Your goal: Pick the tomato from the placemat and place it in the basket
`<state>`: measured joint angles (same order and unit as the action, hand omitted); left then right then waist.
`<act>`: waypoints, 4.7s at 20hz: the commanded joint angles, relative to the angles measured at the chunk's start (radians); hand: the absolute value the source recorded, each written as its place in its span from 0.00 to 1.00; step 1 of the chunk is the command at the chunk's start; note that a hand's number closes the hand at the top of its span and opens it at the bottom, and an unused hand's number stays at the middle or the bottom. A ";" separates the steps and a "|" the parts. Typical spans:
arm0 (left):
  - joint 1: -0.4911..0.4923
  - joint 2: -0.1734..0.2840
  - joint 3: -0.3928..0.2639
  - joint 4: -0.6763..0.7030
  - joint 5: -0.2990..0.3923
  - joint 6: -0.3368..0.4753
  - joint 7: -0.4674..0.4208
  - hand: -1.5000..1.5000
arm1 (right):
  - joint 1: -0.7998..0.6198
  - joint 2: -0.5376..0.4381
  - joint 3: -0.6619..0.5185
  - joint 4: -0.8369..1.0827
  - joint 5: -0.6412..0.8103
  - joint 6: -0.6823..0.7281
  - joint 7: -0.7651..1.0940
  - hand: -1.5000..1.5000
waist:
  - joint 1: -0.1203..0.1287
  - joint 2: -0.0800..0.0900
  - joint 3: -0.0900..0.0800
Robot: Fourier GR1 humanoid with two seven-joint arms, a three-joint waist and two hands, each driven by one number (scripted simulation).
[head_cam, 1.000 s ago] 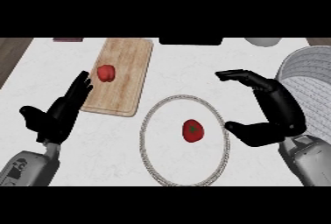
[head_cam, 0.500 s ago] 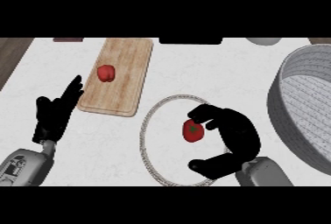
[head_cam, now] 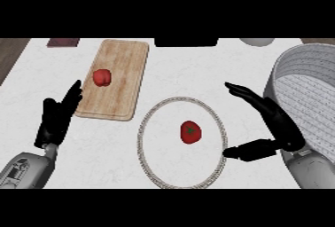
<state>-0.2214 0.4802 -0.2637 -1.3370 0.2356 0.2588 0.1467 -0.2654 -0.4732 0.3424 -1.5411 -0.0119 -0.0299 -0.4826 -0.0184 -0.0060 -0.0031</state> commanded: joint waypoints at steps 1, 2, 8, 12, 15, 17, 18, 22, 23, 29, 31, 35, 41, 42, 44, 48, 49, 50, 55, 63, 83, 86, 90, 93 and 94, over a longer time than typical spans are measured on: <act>0.006 0.008 0.002 0.009 -0.009 -0.014 -0.019 0.50 | -0.043 -0.230 0.001 -0.032 0.097 0.121 0.119 0.00 | 0.001 -0.001 -0.001; 0.009 -0.011 -0.007 -0.003 -0.013 0.006 -0.002 0.50 | -0.030 -0.289 0.006 -0.058 0.095 0.180 0.130 0.00 | -0.004 -0.004 -0.001; 0.000 -0.010 0.018 0.014 -0.004 -0.041 0.003 0.50 | -0.043 -0.340 0.058 -0.173 0.036 0.405 0.242 0.00 | 0.013 0.004 0.002; 0.021 -0.063 0.022 -0.023 -0.068 -0.002 0.005 0.50 | -0.054 -0.322 -0.030 -0.113 0.029 0.507 0.219 0.00 | 0.022 0.006 0.003; 0.047 -0.022 0.052 -0.120 -0.071 -0.028 0.090 0.50 | -0.014 -0.319 -0.086 -0.174 0.003 0.550 0.278 0.00 | 0.023 0.003 0.003; -0.033 -0.059 0.088 -0.011 -0.078 -0.078 0.058 0.50 | 0.019 -0.266 -0.096 -0.137 0.095 0.530 0.238 0.00 | 0.018 0.006 0.003; -0.029 -0.110 0.044 0.013 -0.136 -0.023 0.049 0.50 | 0.004 -0.253 -0.111 -0.086 0.106 0.535 0.180 0.00 | 0.018 0.007 0.003; 0.018 -0.059 0.115 -0.012 -0.105 -0.114 0.012 0.50 | 0.030 -0.162 -0.120 -0.119 0.186 0.456 0.242 0.00 | 0.020 0.006 0.003; -0.031 -0.072 0.108 -0.064 -0.117 -0.093 0.134 0.50 | 0.018 -0.158 -0.153 -0.122 0.160 0.483 0.262 0.00 | 0.019 0.005 0.003; 0.008 -0.128 0.131 -0.054 -0.190 -0.082 0.088 0.50 | 0.051 -0.018 -0.114 -0.107 0.305 0.429 0.262 0.00 | 0.019 0.005 0.003; 0.056 -0.123 0.134 -0.074 -0.190 -0.122 0.049 0.50 | 0.009 0.016 -0.118 -0.006 0.343 0.421 0.210 0.00 | 0.024 0.006 0.003; 0.017 -0.155 0.167 -0.044 -0.203 -0.132 0.067 0.50 | 0.012 0.075 -0.085 0.046 0.420 0.418 0.181 0.00 | 0.022 0.007 0.003; -0.020 -0.190 0.190 -0.031 -0.248 -0.143 0.080 0.50 | -0.063 0.175 -0.088 0.199 0.511 0.379 0.133 0.00 | 0.022 0.007 0.003; -0.044 -0.179 0.236 -0.002 -0.227 -0.188 0.089 0.50 | -0.024 0.159 -0.103 0.119 0.513 0.419 0.141 0.00 | 0.019 0.006 0.003; 0.000 -0.211 0.190 -0.038 -0.269 -0.155 0.082 0.50 | -0.077 0.224 -0.087 0.213 0.554 0.358 0.142 0.00 | 0.022 0.006 0.003; -0.032 -0.214 0.247 -0.026 -0.272 -0.189 0.100 0.50 | -0.054 0.250 -0.105 0.229 0.597 0.361 0.106 0.00 | 0.020 0.006 0.003; -0.006 -0.184 0.270 -0.038 -0.259 -0.221 0.091 0.50 | -0.060 0.254 -0.110 0.274 0.612 0.333 0.057 0.00 | 0.021 0.006 0.003; 0.014 -0.222 0.249 -0.062 -0.289 -0.191 0.091 0.50 | -0.046 0.277 -0.094 0.203 0.618 0.359 0.115 0.00 | 0.020 0.006 0.003; 0.020 -0.205 0.293 -0.030 -0.279 -0.243 0.061 0.50 | -0.077 0.347 -0.091 0.232 0.646 0.357 0.151 0.00 | 0.021 0.006 0.003; 0.011 -0.246 0.290 -0.117 -0.320 -0.234 0.143 0.50 | -0.097 0.355 -0.117 0.388 0.726 0.317 0.068 0.00 | 0.023 0.006 0.003; -0.059 -0.284 0.340 -0.009 -0.363 -0.263 0.105 0.50 | -0.138 0.441 -0.102 0.472 0.872 0.193 0.017 1.00 | 0.019 0.007 0.003; 0.019 -0.308 0.324 -0.021 -0.376 -0.259 0.032 0.50 | -0.151 0.399 -0.118 0.451 0.887 0.200 -0.001 1.00 | 0.019 0.006 0.003; 0.005 -0.247 0.382 -0.002 -0.328 -0.329 0.035 0.50 | -0.181 0.445 -0.101 0.531 0.949 0.097 -0.030 1.00 | 0.022 0.007 0.003; -0.005 -0.290 0.329 -0.071 -0.380 -0.267 0.093 0.50 | -0.058 0.401 -0.039 0.474 1.067 0.053 0.113 1.00 | 0.013 0.003 0.003; -0.004 -0.289 0.339 -0.046 -0.375 -0.265 0.112 0.50 | -0.058 0.331 -0.049 0.406 1.085 0.114 0.171 1.00 | -0.004 -0.003 0.001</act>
<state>-0.2184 0.1926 0.0746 -1.3827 -0.1347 -0.0136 0.2283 -0.3780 -0.0689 0.2614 -1.0877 0.9707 0.0742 -0.4351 -0.0027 -0.0081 -0.0005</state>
